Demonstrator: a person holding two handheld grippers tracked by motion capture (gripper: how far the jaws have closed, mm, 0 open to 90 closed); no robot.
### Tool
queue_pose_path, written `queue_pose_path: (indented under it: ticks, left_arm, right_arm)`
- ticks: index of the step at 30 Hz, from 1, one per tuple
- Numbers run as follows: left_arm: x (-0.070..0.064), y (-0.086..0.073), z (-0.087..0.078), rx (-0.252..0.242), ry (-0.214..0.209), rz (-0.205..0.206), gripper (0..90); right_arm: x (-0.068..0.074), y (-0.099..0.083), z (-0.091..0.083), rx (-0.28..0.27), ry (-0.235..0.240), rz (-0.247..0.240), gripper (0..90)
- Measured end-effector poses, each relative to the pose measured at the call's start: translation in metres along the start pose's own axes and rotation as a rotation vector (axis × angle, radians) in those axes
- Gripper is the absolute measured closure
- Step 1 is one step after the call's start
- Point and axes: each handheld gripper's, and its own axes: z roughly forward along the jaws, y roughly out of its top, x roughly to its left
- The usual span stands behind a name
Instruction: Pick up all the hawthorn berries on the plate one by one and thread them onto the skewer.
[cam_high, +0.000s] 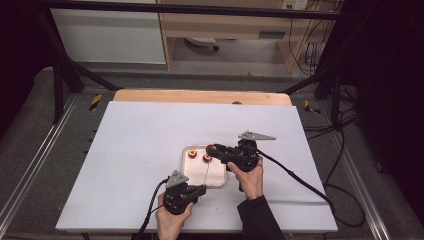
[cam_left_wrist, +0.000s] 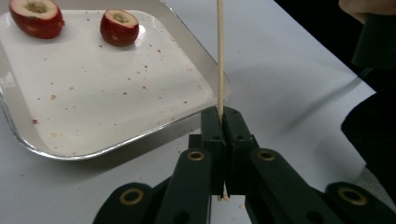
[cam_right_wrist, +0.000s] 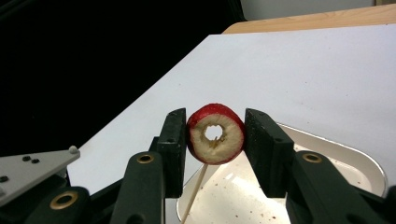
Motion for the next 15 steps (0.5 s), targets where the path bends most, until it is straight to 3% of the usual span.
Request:
queue_pose_path:
  ticks: [2,3,5,12,15]
  left_arm:
    - [-0.002,0.0006,0.0016,0.001,0.011,0.006,88.8]
    - [-0.0031,0.0001,0.0027,-0.003,0.013,0.012,88.8]
    - [-0.0051,-0.0012,0.0038,-0.017,0.039,0.032,88.9]
    - [-0.0036,-0.0015,0.001,-0.048,0.036,0.015,88.9]
    - [-0.0029,-0.0023,-0.0012,-0.053,0.051,0.011,89.0]
  right_arm:
    - [0.0006,0.0001,-0.0005,-0.005,0.002,0.004,60.8]
    - [0.0002,0.0008,-0.0002,0.003,0.02,0.029,60.9]
    - [0.0001,0.0014,-0.0007,0.016,0.01,0.057,60.9]
    - [0.0004,0.0023,-0.0045,-0.004,0.013,0.063,61.0]
    - [-0.0029,0.001,-0.006,-0.01,0.028,0.102,61.0]
